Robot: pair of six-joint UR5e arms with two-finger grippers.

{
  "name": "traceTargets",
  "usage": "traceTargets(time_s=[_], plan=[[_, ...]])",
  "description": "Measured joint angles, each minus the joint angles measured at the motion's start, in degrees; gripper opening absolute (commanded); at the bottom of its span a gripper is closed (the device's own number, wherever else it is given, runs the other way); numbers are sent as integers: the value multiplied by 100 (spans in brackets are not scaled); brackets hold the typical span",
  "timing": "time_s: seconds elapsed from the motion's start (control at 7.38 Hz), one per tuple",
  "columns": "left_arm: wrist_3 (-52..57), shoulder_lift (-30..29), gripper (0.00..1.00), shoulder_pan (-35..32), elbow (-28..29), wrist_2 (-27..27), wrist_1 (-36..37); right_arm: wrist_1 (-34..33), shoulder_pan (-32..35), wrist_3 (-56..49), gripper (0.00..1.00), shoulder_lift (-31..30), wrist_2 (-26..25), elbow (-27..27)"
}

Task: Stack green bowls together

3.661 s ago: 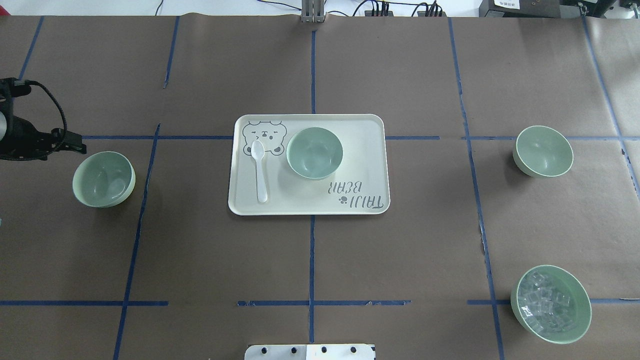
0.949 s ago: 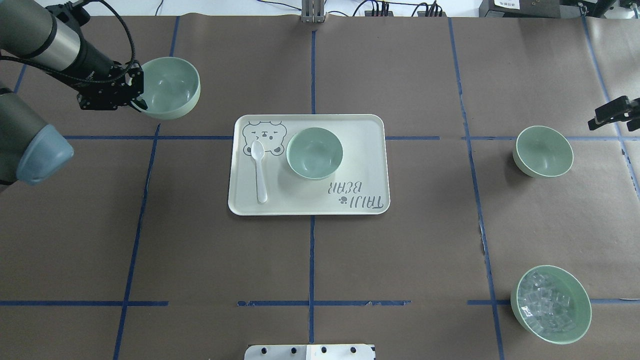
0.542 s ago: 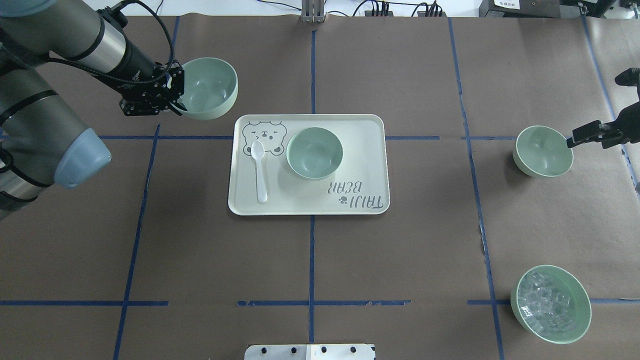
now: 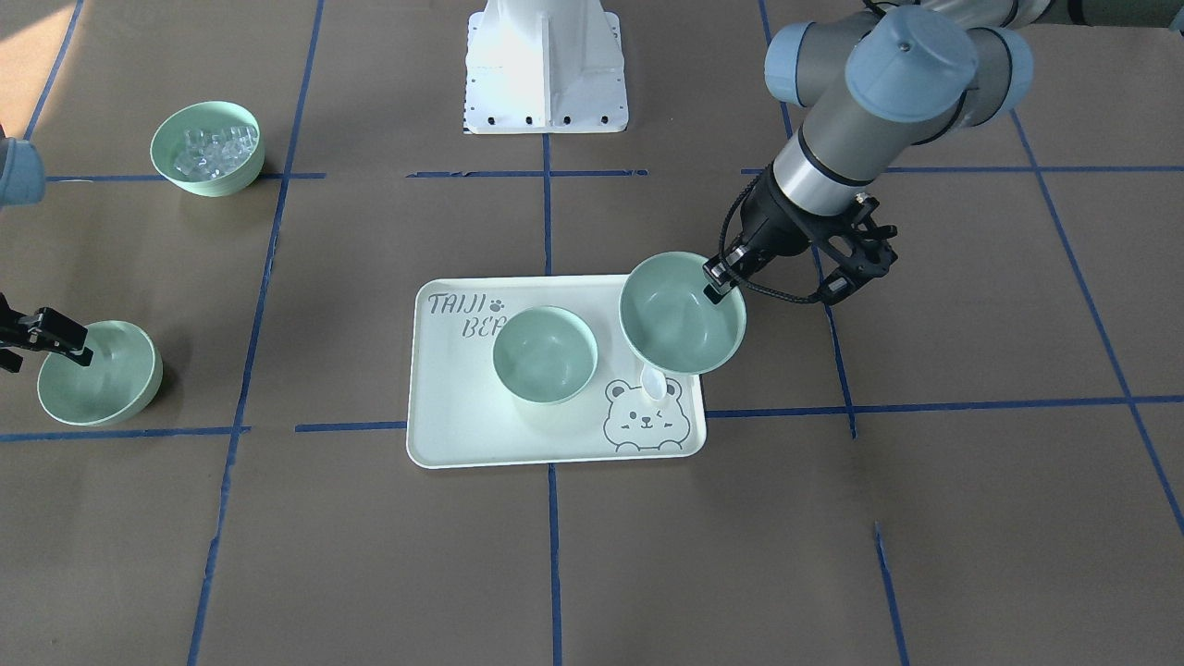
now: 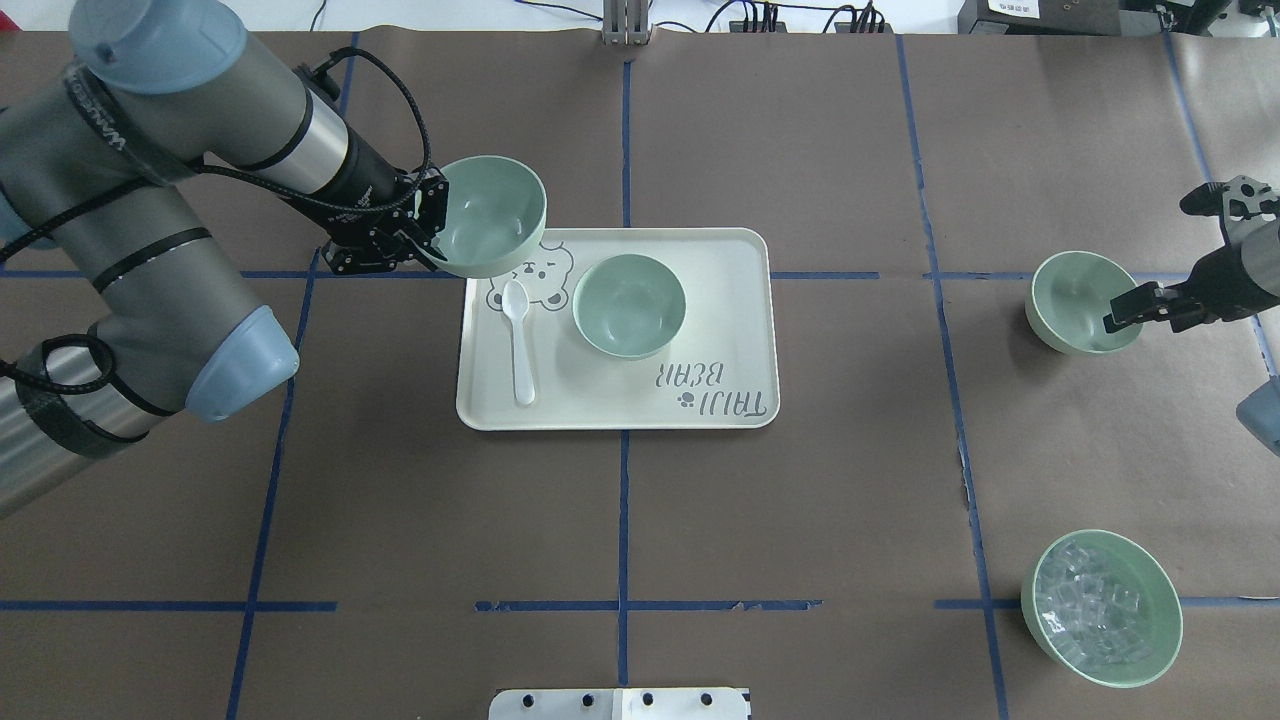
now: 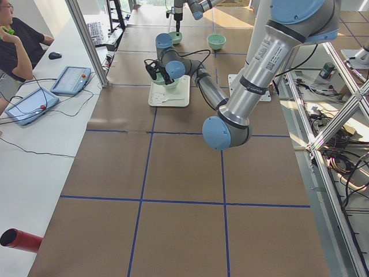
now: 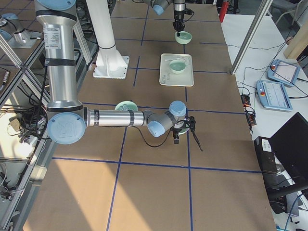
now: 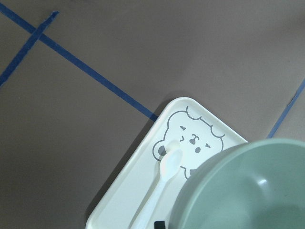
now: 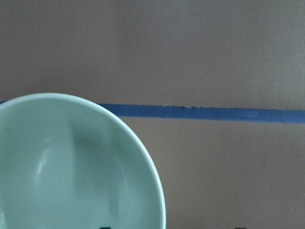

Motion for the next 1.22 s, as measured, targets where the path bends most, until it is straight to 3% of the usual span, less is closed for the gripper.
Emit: traceTargets(time_s=[0.54, 1.22], plan=[[-301, -457, 0, 567, 533, 458, -102, -12, 13, -7, 0, 88, 128, 48], [-587, -948, 0, 993, 1207, 843, -631, -75, 680, 8, 0, 349, 1147, 86]])
